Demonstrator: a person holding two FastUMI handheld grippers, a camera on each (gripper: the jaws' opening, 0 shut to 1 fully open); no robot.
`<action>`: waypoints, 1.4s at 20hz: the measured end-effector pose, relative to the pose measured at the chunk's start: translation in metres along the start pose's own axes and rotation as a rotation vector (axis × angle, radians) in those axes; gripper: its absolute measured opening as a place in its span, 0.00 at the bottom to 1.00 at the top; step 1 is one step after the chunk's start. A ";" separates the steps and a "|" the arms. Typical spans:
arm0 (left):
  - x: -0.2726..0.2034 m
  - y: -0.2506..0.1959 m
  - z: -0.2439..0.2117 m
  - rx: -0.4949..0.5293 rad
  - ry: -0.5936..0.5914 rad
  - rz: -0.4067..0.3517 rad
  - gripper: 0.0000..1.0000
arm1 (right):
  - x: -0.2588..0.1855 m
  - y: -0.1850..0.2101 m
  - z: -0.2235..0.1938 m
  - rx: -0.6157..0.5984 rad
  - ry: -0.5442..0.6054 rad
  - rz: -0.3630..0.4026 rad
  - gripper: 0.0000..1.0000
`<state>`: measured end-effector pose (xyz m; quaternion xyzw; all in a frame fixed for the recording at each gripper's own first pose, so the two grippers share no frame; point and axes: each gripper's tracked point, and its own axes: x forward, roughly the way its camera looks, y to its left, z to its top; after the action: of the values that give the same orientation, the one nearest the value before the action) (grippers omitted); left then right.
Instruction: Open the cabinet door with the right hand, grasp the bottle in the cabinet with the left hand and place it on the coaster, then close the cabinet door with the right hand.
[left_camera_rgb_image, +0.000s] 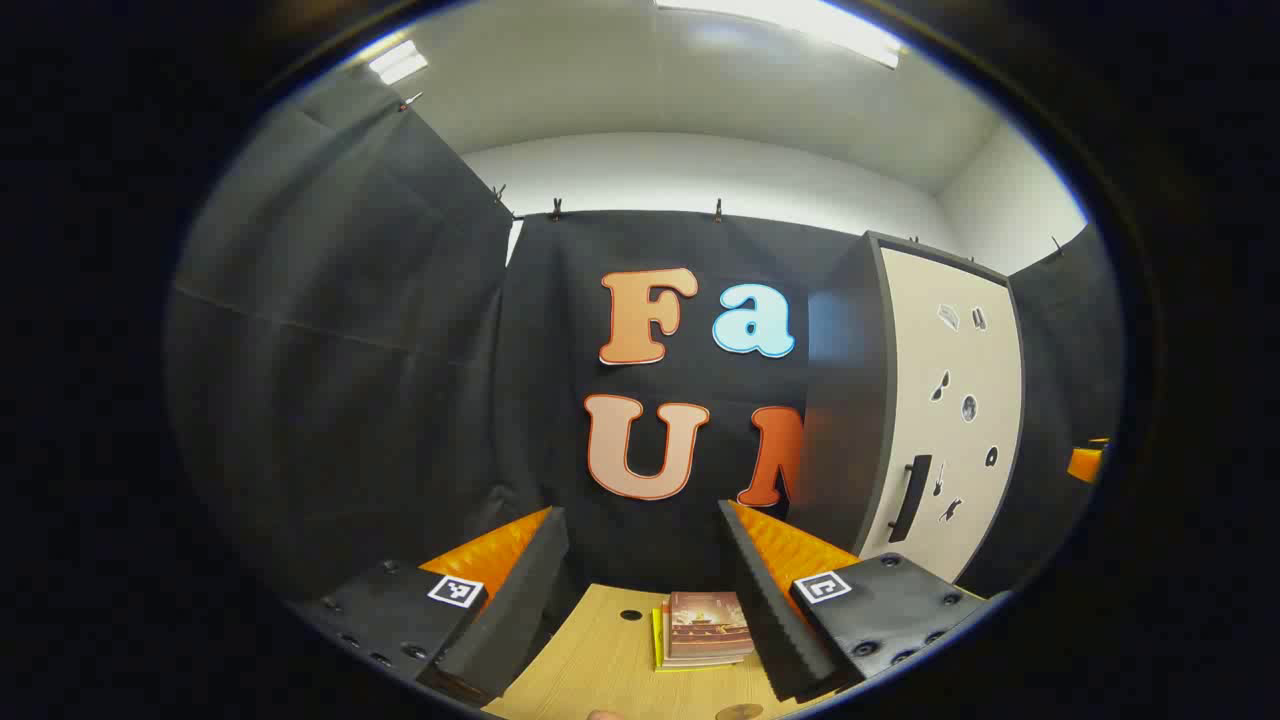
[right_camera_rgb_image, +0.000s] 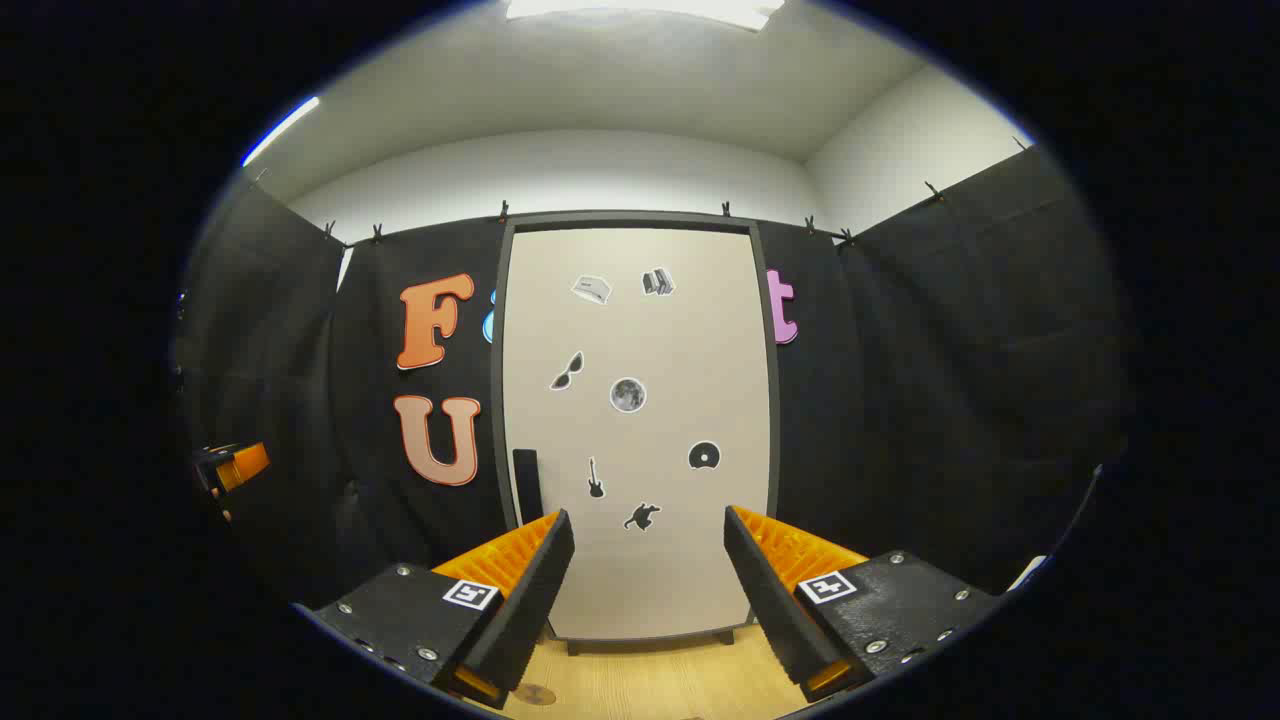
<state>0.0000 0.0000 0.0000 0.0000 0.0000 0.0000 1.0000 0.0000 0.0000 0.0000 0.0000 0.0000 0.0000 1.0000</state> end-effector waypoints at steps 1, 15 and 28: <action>0.000 0.000 -0.001 0.001 0.001 0.001 0.98 | 0.000 0.000 0.000 0.003 0.001 0.004 0.93; 0.001 -0.012 -0.009 0.025 0.018 -0.004 0.97 | 0.002 -0.006 -0.004 -0.008 0.010 0.001 0.93; 0.003 -0.011 -0.006 0.017 -0.009 -0.008 0.96 | 0.021 0.010 -0.012 -0.029 0.011 0.009 0.93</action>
<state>0.0033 -0.0115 -0.0058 0.0087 -0.0043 -0.0038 0.9999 0.0214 0.0097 -0.0118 -0.0144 0.0055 0.0047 0.9999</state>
